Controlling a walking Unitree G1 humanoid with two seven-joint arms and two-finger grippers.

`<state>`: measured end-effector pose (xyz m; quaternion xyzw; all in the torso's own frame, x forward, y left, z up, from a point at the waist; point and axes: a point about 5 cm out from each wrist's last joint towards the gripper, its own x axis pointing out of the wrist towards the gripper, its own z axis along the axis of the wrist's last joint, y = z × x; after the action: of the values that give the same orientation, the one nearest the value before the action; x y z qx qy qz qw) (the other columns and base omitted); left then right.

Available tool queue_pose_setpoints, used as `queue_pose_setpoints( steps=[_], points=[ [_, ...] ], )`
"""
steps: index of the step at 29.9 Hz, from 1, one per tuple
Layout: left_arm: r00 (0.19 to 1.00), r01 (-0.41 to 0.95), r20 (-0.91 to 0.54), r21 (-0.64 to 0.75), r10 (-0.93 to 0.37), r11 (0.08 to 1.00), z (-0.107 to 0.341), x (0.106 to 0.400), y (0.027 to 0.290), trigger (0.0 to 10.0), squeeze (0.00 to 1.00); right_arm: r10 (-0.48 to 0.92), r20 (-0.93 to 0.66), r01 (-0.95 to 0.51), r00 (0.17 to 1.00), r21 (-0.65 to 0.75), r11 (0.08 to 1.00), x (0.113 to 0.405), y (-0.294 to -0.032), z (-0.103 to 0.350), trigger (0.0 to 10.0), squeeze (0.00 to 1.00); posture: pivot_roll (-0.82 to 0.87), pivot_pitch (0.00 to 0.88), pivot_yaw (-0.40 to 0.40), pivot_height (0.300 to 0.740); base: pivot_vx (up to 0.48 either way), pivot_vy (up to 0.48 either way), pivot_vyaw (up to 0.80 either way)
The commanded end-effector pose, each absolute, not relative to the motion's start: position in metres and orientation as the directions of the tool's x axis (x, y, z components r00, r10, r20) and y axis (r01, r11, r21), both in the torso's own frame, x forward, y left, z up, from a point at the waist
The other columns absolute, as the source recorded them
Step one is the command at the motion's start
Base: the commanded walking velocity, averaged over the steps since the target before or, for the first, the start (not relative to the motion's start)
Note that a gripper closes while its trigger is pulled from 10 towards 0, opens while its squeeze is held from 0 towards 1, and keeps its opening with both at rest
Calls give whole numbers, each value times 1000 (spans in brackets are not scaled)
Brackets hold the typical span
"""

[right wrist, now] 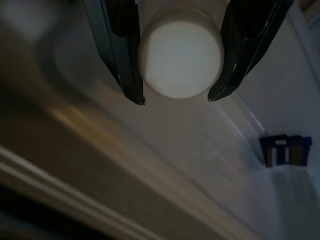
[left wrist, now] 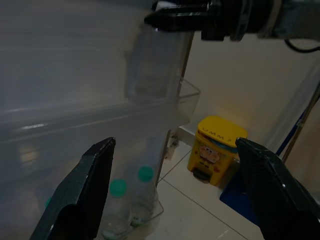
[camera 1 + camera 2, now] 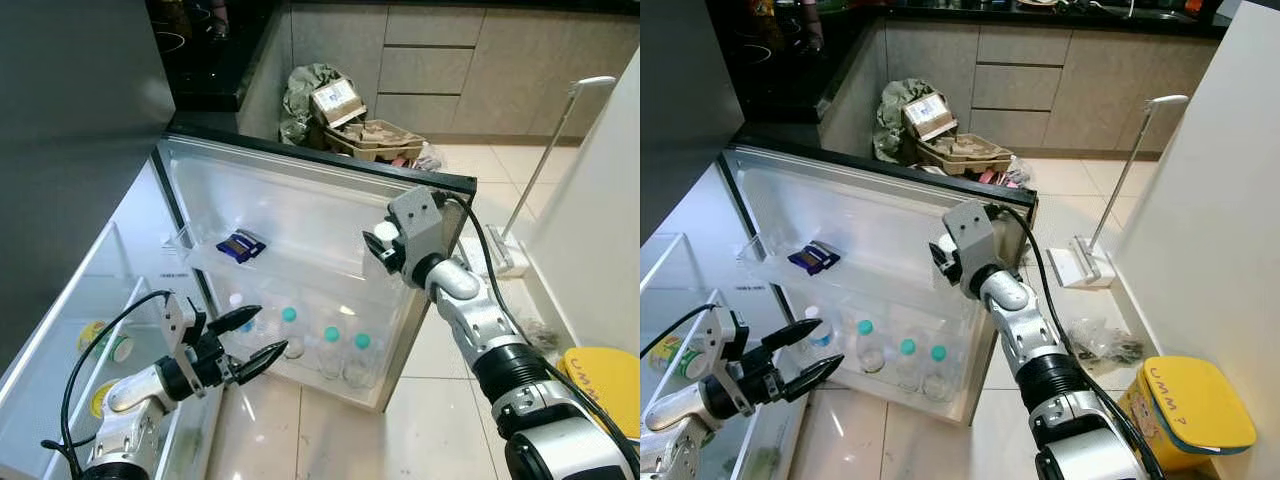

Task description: Restocking fridge

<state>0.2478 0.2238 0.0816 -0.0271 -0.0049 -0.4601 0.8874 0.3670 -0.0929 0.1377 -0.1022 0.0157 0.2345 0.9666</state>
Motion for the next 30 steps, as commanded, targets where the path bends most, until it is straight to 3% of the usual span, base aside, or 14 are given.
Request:
queue_pose_setpoints(
  steps=[1,12,13,14,25,26,27,30],
  points=[
    [567,823,33,-56,-823,565,80,245,223,10000,0,402,-103,-415,910,-215,884,368,-100,132,10000,0,-74,0,-56,740,0,0,0],
    [559,829,38,-53,-828,557,82,246,221,10000,0,385,-126,-403,914,-180,898,369,-104,126,10000,0,-76,0,-54,740,0,0,0],
    [559,829,40,-53,-828,557,83,246,221,10000,0,383,-122,-400,916,-178,899,369,-105,126,10000,875,-76,0,-54,740,0,0,0],
    [559,829,42,-52,-828,557,83,246,221,10000,0,380,-116,-395,918,-176,902,370,-107,128,10000,1000,-77,0,-56,740,0,0,0],
    [559,829,47,-49,-828,557,85,246,221,10000,0,398,-62,-402,916,-155,902,373,-109,140,10000,1000,-78,0,-57,740,0,0,0],
    [558,830,47,-50,-829,556,85,246,221,10000,0,427,-15,-425,904,-140,895,373,-108,149,10000,263,-77,0,-57,740,0,0,0],
    [556,831,46,-51,-830,554,84,245,221,10000,0,462,32,-455,886,-128,881,372,-106,159,10000,0,-77,0,-56,740,0,0,0],
    [555,831,45,-52,-830,553,84,245,221,10000,0,489,64,-479,870,-119,869,372,-105,166,10000,0,-77,0,-55,740,0,0,0]
  ],
)
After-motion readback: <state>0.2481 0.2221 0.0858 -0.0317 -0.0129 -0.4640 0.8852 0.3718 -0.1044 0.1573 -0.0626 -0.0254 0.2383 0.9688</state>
